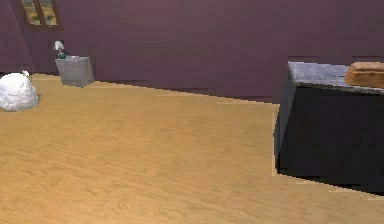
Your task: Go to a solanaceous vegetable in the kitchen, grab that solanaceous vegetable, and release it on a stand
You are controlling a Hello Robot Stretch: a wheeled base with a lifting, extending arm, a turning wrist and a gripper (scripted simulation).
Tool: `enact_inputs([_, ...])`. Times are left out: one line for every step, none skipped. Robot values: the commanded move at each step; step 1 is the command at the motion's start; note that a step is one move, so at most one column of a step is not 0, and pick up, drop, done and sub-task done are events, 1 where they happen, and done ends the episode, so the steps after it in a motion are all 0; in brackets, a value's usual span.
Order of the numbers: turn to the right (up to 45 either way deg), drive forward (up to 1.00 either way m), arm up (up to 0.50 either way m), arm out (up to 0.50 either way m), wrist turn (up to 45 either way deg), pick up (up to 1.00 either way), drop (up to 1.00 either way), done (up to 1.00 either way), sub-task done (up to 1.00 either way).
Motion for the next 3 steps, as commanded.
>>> enact_inputs([0.0,0.0,0.38,0.0,0.0,0.0,0.0,0.0,0.0])
enact_inputs([0.0,0.0,0.0,0.46,0.0,0.0,0.0,0.0,0.0])
enact_inputs([0.0,0.0,0.0,0.0,45.0,0.0,0.0,0.0,0.0])
